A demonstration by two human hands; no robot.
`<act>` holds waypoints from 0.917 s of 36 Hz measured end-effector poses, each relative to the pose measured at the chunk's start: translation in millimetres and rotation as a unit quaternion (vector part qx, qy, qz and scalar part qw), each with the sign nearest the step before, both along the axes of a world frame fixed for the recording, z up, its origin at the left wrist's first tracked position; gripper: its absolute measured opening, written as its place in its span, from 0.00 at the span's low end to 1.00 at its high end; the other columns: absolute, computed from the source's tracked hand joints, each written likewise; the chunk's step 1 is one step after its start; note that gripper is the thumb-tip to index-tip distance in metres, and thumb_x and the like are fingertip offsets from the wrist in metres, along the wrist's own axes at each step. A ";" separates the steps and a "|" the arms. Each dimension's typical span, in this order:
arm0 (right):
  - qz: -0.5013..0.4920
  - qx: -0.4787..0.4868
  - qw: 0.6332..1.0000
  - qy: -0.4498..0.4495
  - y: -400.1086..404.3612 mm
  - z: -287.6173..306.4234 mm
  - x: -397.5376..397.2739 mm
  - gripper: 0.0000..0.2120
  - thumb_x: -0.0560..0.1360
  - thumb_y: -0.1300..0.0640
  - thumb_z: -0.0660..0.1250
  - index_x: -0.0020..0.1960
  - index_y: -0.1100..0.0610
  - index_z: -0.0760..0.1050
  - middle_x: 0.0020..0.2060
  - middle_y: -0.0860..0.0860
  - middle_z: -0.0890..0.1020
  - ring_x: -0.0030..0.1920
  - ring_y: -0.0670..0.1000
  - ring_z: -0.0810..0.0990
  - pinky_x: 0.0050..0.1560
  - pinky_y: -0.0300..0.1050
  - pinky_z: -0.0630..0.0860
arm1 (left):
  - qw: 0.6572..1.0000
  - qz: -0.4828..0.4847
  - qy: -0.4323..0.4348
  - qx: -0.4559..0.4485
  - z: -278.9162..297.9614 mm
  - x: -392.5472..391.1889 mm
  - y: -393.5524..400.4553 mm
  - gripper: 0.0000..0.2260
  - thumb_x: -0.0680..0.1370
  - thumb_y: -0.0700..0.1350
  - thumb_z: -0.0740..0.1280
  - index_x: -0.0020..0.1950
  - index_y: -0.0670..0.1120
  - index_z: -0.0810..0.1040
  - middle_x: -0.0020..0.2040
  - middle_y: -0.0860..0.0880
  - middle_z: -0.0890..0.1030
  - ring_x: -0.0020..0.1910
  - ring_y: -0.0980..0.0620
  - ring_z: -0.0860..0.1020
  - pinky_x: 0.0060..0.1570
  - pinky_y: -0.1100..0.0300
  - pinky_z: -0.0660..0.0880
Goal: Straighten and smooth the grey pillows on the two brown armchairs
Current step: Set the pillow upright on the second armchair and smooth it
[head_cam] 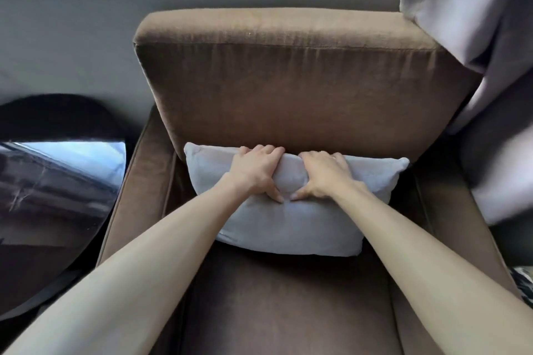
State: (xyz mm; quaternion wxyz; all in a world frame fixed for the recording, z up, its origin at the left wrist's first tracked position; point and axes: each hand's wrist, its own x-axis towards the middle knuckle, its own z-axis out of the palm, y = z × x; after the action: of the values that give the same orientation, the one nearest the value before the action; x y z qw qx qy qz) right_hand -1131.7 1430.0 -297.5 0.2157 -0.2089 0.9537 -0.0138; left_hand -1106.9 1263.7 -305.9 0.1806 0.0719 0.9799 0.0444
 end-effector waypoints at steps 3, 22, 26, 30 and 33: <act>-0.020 -0.003 0.999 0.038 -2.0 -9.8 4.3 0.19 0.71 0.37 0.74 0.50 0.48 0.72 0.54 0.49 0.83 0.62 0.54 0.78 0.60 0.53 0.67 | 0.998 0.039 0.052 0.003 -7.8 2.3 4.4 0.27 0.62 0.62 0.79 0.51 0.50 0.73 0.55 0.51 0.80 0.59 0.49 0.77 0.50 0.53 0.64; -0.041 -0.038 0.998 -0.003 37.6 -13.4 -11.8 0.32 0.68 0.36 0.76 0.68 0.43 0.71 0.60 0.45 0.78 0.67 0.51 0.73 0.67 0.54 0.64 | 0.993 0.103 0.033 0.054 -2.4 10.6 -28.6 0.27 0.65 0.63 0.76 0.61 0.57 0.76 0.56 0.55 0.80 0.61 0.50 0.76 0.58 0.53 0.67; -0.061 -0.070 0.994 0.051 40.8 -16.9 -8.9 0.13 0.71 0.44 0.76 0.45 0.49 0.75 0.41 0.45 0.81 0.51 0.53 0.80 0.53 0.49 0.64 | 0.988 0.128 0.084 0.036 5.0 16.4 -20.2 0.15 0.69 0.57 0.76 0.45 0.50 0.75 0.46 0.51 0.83 0.51 0.45 0.80 0.44 0.54 0.63; -0.085 -0.097 0.985 0.111 43.4 -33.2 -2.6 0.12 0.72 0.52 0.73 0.39 0.54 0.72 0.32 0.46 0.78 0.42 0.54 0.79 0.49 0.48 0.63 | 0.981 0.158 0.109 0.039 -1.4 21.0 -15.2 0.18 0.69 0.57 0.76 0.38 0.51 0.69 0.42 0.50 0.83 0.47 0.43 0.80 0.40 0.54 0.62; -0.071 -0.088 0.992 0.054 48.1 -28.3 -4.2 0.16 0.70 0.38 0.75 0.46 0.49 0.77 0.37 0.44 0.82 0.46 0.51 0.79 0.55 0.49 0.66 | 0.983 0.152 0.088 0.053 -5.8 23.2 -21.5 0.16 0.68 0.57 0.76 0.43 0.52 0.73 0.45 0.53 0.82 0.49 0.45 0.80 0.41 0.55 0.64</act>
State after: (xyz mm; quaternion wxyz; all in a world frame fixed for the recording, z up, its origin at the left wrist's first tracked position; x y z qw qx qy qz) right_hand -1136.0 1478.1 -325.7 0.1431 -0.1594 0.9715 -0.1017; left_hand -1083.8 1242.2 -311.7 0.0804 -0.0647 0.9878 0.1168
